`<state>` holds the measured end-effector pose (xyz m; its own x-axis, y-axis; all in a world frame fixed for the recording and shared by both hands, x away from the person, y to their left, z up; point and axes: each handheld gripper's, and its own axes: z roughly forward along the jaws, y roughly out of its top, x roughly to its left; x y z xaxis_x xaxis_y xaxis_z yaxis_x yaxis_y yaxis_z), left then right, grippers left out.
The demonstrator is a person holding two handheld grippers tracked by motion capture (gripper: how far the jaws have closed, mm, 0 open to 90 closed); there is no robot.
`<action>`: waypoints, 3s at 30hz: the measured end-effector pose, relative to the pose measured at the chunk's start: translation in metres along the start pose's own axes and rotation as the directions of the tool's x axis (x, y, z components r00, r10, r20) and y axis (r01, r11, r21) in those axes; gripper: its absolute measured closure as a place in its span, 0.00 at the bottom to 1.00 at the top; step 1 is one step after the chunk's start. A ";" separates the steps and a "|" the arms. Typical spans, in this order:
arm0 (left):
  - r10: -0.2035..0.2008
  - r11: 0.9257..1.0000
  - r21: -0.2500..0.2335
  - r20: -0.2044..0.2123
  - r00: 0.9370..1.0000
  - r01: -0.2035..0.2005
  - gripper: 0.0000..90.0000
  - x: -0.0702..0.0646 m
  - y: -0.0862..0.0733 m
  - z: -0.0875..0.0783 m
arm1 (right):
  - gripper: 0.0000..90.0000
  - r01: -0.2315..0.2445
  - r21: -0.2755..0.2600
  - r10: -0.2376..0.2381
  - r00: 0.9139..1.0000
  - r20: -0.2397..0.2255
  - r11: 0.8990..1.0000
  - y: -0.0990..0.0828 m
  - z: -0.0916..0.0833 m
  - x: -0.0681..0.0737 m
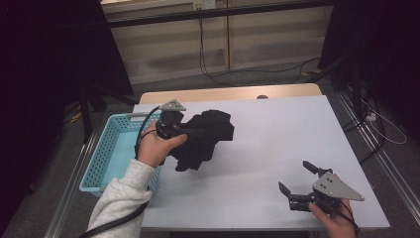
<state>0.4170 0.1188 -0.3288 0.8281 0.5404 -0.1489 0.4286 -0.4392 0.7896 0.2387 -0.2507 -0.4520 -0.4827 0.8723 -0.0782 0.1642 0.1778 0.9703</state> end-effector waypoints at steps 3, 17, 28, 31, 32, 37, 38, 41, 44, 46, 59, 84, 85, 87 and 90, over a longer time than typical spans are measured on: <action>0.023 1.000 0.004 0.026 0.999 -0.023 0.83 -0.013 -0.012 0.022 | 0.01 0.005 0.010 -0.005 1.000 -0.004 1.000 -0.001 0.001 0.001; 0.050 0.996 0.069 0.146 0.988 -0.061 0.78 -0.046 -0.049 0.083 | 0.01 0.022 0.020 -0.022 1.000 -0.005 1.000 0.000 0.002 0.002; 0.019 1.000 -0.019 0.066 0.998 -0.018 0.19 -0.041 -0.052 0.062 | 0.01 0.054 0.038 -0.053 0.999 -0.005 0.998 0.002 0.005 0.006; 0.006 1.000 -0.028 0.035 0.999 -0.005 0.18 -0.032 -0.057 0.051 | 0.01 0.049 0.038 -0.049 0.999 0.000 0.998 0.005 0.006 0.005; -0.002 0.999 -0.032 0.022 1.000 0.002 0.17 -0.029 -0.059 0.047 | 0.01 0.053 0.040 -0.053 0.999 -0.001 0.998 0.005 0.007 0.005; -0.041 0.998 -0.054 -0.044 0.998 0.039 0.14 -0.011 -0.068 0.030 | 0.01 0.054 0.051 -0.053 0.999 -0.009 0.997 0.008 0.012 0.007; -0.041 0.998 -0.054 -0.044 0.998 0.039 0.13 -0.011 -0.068 0.030 | 0.01 0.050 0.055 -0.050 0.999 -0.008 0.997 0.009 0.014 0.008; -0.054 0.997 -0.052 -0.056 0.997 0.051 0.12 -0.007 -0.075 0.028 | 0.01 0.046 0.064 -0.046 0.999 -0.011 0.997 0.010 0.017 0.009; -0.046 0.999 -0.028 -0.065 0.997 0.044 0.12 -0.005 -0.077 0.032 | 0.01 0.038 0.074 -0.037 0.999 -0.022 0.997 0.012 0.022 0.012; -0.054 0.998 -0.033 -0.071 0.996 0.052 0.11 -0.005 -0.077 0.032 | 0.01 0.037 0.079 -0.035 0.999 -0.028 0.996 0.013 0.025 0.014; -0.065 0.997 -0.043 -0.076 0.995 0.061 0.10 0.001 -0.079 0.031 | 0.01 0.028 0.114 -0.020 0.997 -0.072 0.993 0.016 0.034 0.018; -0.105 0.994 -0.045 -0.101 0.989 0.101 0.09 0.009 -0.089 0.027 | 0.05 0.014 0.155 0.012 0.986 -0.165 0.988 0.038 0.081 0.033; -0.108 0.994 -0.044 -0.104 0.989 0.104 0.09 0.010 -0.090 0.027 | 0.05 0.009 0.160 0.018 0.986 -0.166 0.987 0.039 0.084 0.034; -0.115 0.993 -0.041 -0.112 0.987 0.111 0.09 0.011 -0.091 0.028 | 0.11 -0.002 0.168 0.033 0.983 -0.183 0.986 0.041 0.090 0.036; -0.119 0.993 -0.039 -0.117 0.986 0.115 0.09 0.012 -0.093 0.030 | 0.16 -0.007 0.187 0.046 0.977 -0.206 0.982 0.044 0.099 0.038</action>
<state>0.3977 0.1445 -0.4214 0.7232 0.6692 -0.1707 0.5067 -0.3461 0.7896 0.3130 -0.1643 -0.4351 -0.6417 0.7668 0.0151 0.3249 0.2539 0.9110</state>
